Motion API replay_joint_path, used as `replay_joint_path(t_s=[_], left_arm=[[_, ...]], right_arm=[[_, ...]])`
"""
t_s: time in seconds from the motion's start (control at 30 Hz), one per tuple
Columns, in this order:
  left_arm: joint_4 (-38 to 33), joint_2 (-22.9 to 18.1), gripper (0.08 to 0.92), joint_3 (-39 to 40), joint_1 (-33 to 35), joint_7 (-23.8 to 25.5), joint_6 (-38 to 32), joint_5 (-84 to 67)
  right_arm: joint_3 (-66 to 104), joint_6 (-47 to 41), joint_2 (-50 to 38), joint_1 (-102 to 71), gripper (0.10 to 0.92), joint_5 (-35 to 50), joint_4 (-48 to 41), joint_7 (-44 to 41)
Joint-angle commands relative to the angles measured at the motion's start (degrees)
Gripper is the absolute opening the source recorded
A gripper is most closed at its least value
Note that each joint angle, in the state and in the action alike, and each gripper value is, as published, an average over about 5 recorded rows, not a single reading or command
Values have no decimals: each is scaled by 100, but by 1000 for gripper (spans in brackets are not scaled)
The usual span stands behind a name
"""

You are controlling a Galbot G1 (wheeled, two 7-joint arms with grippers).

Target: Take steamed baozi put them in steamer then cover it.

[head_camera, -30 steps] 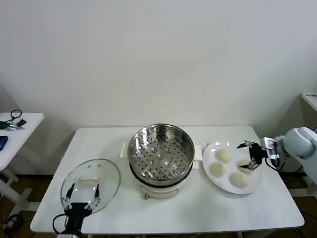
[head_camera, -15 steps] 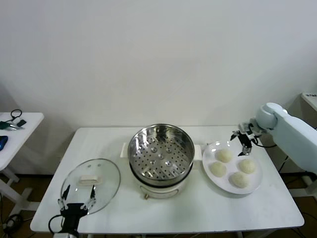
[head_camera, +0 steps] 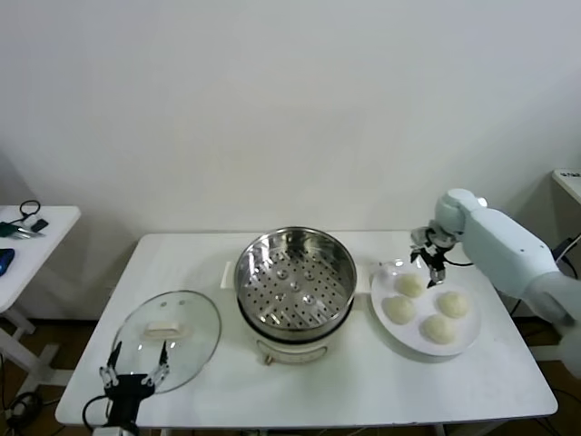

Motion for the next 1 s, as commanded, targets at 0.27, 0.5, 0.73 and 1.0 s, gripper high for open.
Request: replay_joint_path(t_s=[0.27, 0.5, 0.73, 1.0], left_arm=[[76, -8, 823, -8, -18, -13, -1, 11], [77, -13, 823, -1, -14, -23, -1, 12], [92, -11, 823, -13, -9, -40, -2, 11], [127, -7, 823, -24, 10, -62, -21, 9]], right_arm=[[328, 198, 574, -105, 823, -425, -847, 25], [386, 223, 727, -125, 823, -515, -989, 12], [440, 266, 791, -127, 781, -567, -1052, -28], [495, 329, 812, -101, 709, -624, -1067, -120]])
